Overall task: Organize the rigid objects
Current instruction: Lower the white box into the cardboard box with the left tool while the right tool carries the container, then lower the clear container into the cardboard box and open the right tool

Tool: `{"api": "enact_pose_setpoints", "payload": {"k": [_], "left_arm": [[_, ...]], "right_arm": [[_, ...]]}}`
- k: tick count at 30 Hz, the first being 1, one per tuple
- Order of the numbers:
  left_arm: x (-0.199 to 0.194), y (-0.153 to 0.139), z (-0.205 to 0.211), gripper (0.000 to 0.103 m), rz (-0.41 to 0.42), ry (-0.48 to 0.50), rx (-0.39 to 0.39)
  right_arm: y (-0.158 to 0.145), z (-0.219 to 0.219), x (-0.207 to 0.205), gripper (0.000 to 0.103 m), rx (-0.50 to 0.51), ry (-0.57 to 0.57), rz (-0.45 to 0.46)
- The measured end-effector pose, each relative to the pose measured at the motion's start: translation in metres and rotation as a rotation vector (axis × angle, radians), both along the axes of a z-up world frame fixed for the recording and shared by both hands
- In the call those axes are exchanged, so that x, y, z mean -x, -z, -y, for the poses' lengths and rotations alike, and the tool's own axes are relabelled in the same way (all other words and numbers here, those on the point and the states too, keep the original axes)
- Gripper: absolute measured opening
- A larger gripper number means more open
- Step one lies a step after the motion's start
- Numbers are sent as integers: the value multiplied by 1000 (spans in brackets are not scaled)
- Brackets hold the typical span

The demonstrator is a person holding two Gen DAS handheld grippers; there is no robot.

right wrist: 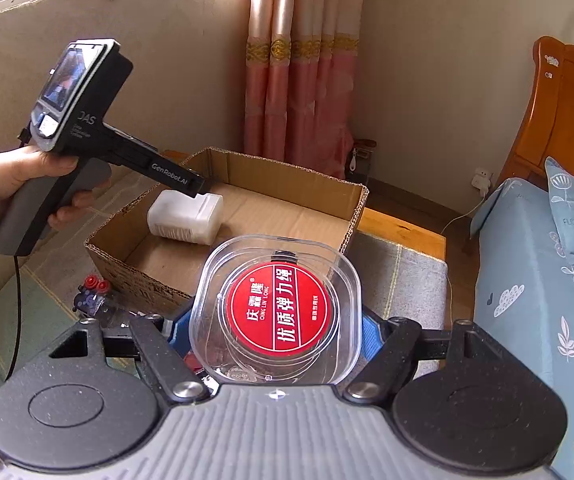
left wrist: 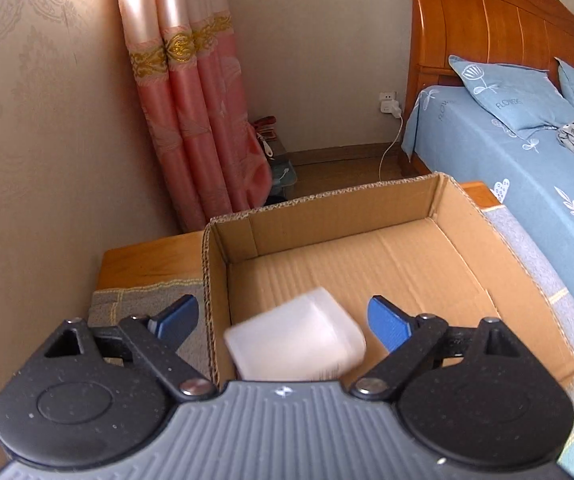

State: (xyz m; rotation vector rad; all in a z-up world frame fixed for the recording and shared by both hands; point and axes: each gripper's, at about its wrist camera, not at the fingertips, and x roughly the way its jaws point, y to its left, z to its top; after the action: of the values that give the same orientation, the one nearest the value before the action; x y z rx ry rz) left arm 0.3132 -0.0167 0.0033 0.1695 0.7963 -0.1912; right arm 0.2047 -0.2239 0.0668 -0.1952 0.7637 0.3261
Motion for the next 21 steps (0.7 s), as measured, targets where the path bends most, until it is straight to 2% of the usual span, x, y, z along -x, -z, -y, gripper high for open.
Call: {"api": "enact_pose_setpoints", "payload": {"k": [4, 6, 8, 13, 17, 21], "left_arm": [[23, -12, -5, 93, 31, 12, -6], [37, -19, -8, 97, 47, -4, -12], [53, -25, -12, 101, 66, -12, 7], [93, -24, -28, 101, 76, -47, 32], [123, -14, -43, 101, 95, -118, 27], [144, -3, -64, 101, 97, -214, 62]], "right_arm": [[0, -4, -8, 80, 3, -6, -6], [-1, -6, -11, 80, 7, -10, -4], [-2, -8, -16, 80, -2, -14, -7], [-5, -13, -33, 80, -9, -19, -16], [-7, -20, -49, 80, -4, -29, -19], [-6, -28, -73, 80, 1, -31, -36]]}}
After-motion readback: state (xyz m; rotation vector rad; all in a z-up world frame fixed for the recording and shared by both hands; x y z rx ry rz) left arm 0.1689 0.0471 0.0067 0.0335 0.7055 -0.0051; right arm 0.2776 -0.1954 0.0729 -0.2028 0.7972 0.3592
